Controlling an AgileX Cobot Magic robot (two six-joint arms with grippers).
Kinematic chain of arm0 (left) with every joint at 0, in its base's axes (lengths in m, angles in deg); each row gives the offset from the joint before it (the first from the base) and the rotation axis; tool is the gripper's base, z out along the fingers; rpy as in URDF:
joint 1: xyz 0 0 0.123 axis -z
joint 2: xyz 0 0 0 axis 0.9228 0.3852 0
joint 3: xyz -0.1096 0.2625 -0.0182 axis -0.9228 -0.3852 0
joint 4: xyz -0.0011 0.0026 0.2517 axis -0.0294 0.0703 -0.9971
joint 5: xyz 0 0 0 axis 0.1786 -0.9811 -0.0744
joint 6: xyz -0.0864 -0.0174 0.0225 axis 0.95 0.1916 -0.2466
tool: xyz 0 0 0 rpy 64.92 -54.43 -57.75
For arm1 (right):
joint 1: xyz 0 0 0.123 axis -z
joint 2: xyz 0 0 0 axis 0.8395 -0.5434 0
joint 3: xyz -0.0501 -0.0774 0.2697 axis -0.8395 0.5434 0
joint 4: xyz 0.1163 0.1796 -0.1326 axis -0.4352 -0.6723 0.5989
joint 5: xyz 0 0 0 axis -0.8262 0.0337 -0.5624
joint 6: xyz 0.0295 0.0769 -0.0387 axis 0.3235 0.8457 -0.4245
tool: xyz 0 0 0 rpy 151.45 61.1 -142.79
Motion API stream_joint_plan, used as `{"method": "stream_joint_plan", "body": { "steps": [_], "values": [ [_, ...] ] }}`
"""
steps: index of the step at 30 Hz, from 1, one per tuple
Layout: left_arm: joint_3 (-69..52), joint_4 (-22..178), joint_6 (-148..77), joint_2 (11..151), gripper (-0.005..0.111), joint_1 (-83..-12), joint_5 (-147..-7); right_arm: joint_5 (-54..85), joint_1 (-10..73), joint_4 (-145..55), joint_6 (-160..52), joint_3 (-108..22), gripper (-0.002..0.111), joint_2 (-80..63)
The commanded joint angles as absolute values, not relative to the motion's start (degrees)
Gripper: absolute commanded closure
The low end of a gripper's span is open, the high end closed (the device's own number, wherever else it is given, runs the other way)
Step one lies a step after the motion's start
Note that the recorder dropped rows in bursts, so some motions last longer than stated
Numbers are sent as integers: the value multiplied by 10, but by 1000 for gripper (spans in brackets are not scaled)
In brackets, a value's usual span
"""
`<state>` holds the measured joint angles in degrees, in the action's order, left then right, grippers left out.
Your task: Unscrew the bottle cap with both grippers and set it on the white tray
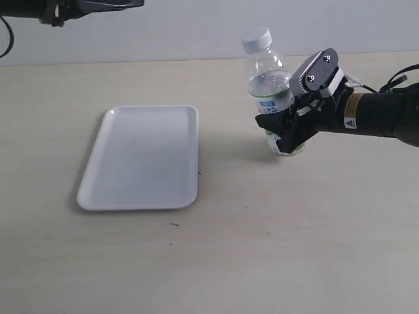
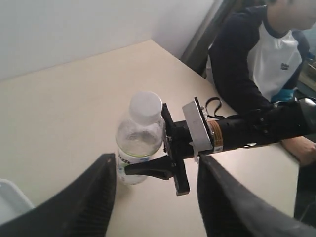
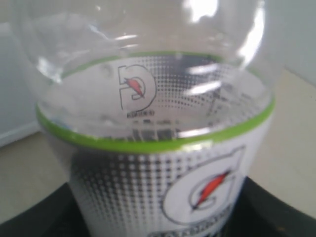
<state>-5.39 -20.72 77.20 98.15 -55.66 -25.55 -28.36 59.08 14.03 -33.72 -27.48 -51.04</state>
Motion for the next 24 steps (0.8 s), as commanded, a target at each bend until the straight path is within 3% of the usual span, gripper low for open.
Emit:
{"method": "stream_joint_plan", "body": {
  "steps": [1, 3, 8, 15, 24],
  "values": [
    [1, -223, 812, 1034, 56, -548, -218, -327, 590, 155, -365, -274, 108, -501],
    [14, -223, 812, 1048, 54, -542, -218, -334, 590, 175, -393, -274, 108, -505],
    [38, -223, 812, 1073, 38, -514, -211, -347, 590, 178, -443, -274, 108, -524],
    [82, -223, 790, 1104, 38, -484, -239, -348, 590, 171, -444, -274, 108, -527],
    [117, -223, 631, 1104, 38, -549, -465, -348, 590, 168, -436, -274, 108, -527]
  ]
}}
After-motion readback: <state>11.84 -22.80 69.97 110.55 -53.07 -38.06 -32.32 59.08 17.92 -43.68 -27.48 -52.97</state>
